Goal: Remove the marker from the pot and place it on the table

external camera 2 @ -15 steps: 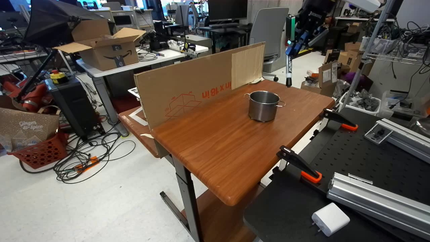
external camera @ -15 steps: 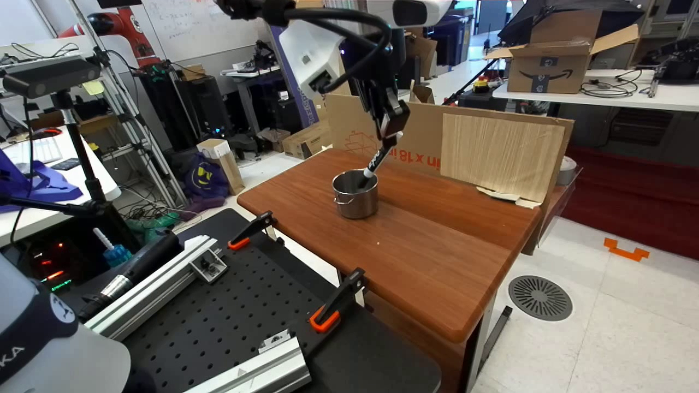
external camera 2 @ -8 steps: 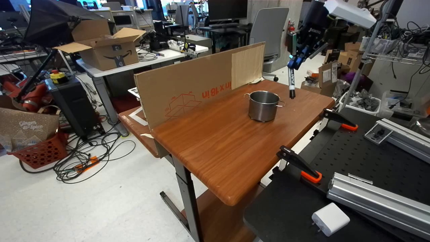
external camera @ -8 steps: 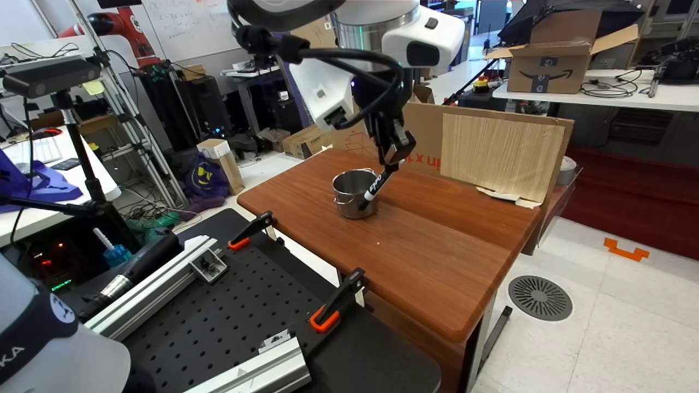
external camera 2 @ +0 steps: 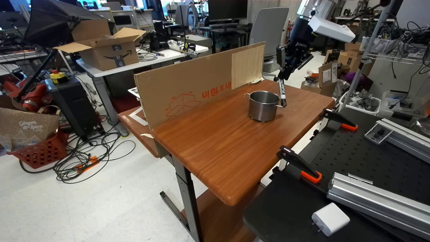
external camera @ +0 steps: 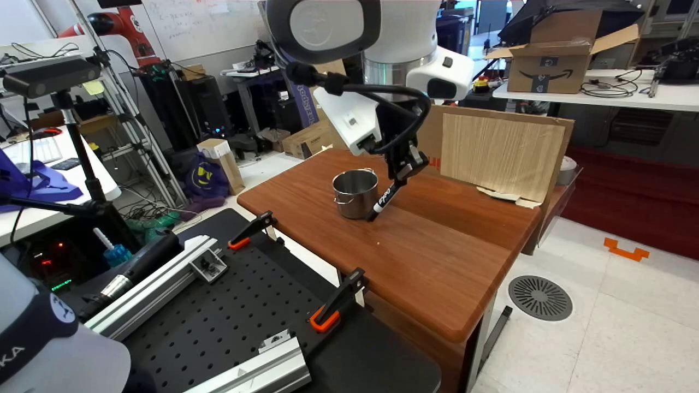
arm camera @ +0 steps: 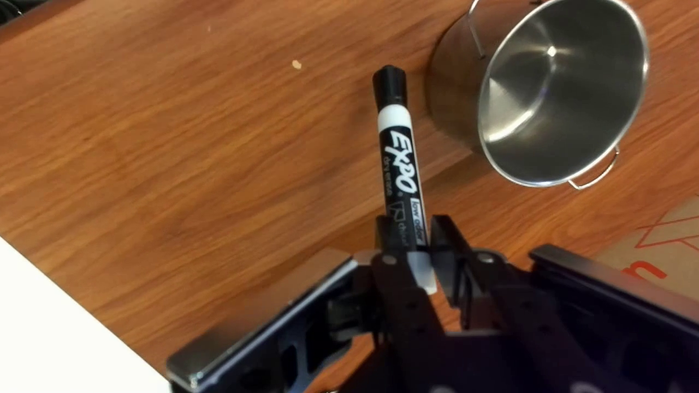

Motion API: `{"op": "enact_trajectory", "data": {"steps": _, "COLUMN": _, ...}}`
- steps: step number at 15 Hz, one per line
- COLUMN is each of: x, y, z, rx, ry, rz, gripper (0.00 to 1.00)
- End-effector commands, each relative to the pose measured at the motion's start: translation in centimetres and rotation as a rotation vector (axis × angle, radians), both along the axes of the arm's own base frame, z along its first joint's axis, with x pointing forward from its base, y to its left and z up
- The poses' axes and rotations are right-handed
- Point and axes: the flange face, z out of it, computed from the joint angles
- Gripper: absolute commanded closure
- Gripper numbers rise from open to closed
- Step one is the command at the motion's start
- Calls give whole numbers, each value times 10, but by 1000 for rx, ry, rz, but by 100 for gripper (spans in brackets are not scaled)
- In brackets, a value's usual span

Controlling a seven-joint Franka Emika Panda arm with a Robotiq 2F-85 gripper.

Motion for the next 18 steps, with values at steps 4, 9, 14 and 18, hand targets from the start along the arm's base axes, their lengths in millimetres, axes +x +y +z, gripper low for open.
{"op": "enact_trajectory", "data": {"steps": 4, "x": 29, "y": -6, "z": -35, "rx": 21, "ry": -17, "rz": 40, "gripper": 95}}
{"op": "enact_trajectory", "data": {"steps": 9, "x": 45, "y": -9, "z": -66, "rx": 25, "ry": 1, "rz": 61, "gripper": 95}}
{"op": "enact_trajectory", "data": {"steps": 14, "x": 56, "y": -12, "z": -81, "rx": 31, "ry": 9, "rz": 63, "gripper": 95}}
{"op": "enact_trajectory", "data": {"steps": 18, "x": 61, "y": -15, "z": -86, "rx": 55, "ry": 6, "rz": 54, "gripper": 95}}
